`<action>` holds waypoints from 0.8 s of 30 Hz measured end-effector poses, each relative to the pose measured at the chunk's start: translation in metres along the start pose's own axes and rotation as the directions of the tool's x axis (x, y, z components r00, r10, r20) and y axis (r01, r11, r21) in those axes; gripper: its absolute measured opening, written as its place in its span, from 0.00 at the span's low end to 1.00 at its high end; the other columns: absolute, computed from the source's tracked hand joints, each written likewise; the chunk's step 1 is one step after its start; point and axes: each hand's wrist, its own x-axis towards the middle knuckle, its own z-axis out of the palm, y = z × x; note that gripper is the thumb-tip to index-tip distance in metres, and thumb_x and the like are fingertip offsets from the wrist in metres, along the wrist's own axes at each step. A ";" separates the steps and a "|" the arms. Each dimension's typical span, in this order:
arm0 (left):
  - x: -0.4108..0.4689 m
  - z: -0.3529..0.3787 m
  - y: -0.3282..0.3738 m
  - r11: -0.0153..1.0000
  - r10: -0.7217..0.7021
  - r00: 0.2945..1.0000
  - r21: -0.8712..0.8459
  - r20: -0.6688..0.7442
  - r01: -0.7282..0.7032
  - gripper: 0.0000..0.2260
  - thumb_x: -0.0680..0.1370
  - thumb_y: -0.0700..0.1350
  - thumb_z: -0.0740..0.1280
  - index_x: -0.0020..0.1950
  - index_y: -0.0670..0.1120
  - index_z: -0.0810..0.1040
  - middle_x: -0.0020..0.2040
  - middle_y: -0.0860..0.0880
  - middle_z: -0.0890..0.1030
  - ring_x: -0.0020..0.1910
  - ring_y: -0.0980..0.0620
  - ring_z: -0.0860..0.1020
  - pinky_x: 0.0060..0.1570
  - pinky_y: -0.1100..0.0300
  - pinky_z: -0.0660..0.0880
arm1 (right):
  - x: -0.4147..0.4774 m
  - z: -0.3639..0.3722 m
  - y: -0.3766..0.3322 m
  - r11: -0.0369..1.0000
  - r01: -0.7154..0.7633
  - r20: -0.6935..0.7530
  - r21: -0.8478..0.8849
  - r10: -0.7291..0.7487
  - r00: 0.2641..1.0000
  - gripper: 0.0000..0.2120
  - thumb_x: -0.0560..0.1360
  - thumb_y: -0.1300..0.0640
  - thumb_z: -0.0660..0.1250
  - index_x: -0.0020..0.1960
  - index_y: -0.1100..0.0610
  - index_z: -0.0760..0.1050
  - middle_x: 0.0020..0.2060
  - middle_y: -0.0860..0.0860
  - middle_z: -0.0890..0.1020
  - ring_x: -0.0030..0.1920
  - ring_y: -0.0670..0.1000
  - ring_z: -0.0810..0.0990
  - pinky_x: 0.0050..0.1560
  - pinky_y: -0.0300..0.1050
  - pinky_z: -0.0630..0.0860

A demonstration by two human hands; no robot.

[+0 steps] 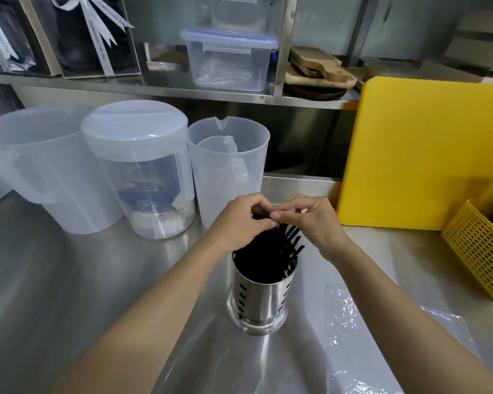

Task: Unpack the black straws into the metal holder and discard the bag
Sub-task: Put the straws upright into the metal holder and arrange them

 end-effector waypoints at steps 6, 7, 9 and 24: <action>0.000 -0.003 0.007 0.996 0.015 1.000 -0.093 0.025 -0.013 0.06 0.71 0.46 0.71 0.46 0.52 0.79 0.45 0.52 0.84 0.49 0.53 0.81 0.59 0.50 0.74 | 0.003 -0.006 -0.018 0.996 0.090 0.076 -0.023 -0.088 0.993 0.05 0.69 0.61 0.71 0.42 0.53 0.83 0.36 0.53 0.81 0.39 0.46 0.78 0.43 0.37 0.76; -0.001 -0.003 0.010 0.992 0.022 0.999 -0.122 0.041 -0.017 0.07 0.71 0.45 0.71 0.48 0.50 0.79 0.45 0.49 0.85 0.49 0.51 0.82 0.59 0.48 0.75 | 0.004 -0.007 -0.021 0.994 0.107 0.090 -0.032 -0.103 0.991 0.05 0.69 0.62 0.71 0.42 0.53 0.83 0.36 0.52 0.82 0.38 0.45 0.79 0.42 0.35 0.76; -0.002 -0.003 0.012 0.987 0.029 0.999 -0.157 0.043 -0.022 0.08 0.71 0.44 0.71 0.49 0.47 0.78 0.44 0.46 0.85 0.48 0.48 0.82 0.58 0.46 0.75 | 0.006 -0.006 -0.025 0.987 0.136 0.093 -0.085 -0.128 0.987 0.04 0.69 0.61 0.71 0.42 0.54 0.83 0.34 0.48 0.81 0.36 0.41 0.78 0.40 0.31 0.76; -0.003 -0.022 0.033 0.911 -0.033 0.982 -0.410 -0.186 -0.047 0.09 0.69 0.38 0.73 0.46 0.42 0.78 0.37 0.45 0.84 0.36 0.50 0.84 0.43 0.57 0.82 | 0.002 -0.011 -0.014 0.995 -0.001 0.216 0.099 -0.020 0.976 0.07 0.67 0.59 0.72 0.46 0.55 0.80 0.36 0.47 0.84 0.35 0.40 0.81 0.34 0.28 0.72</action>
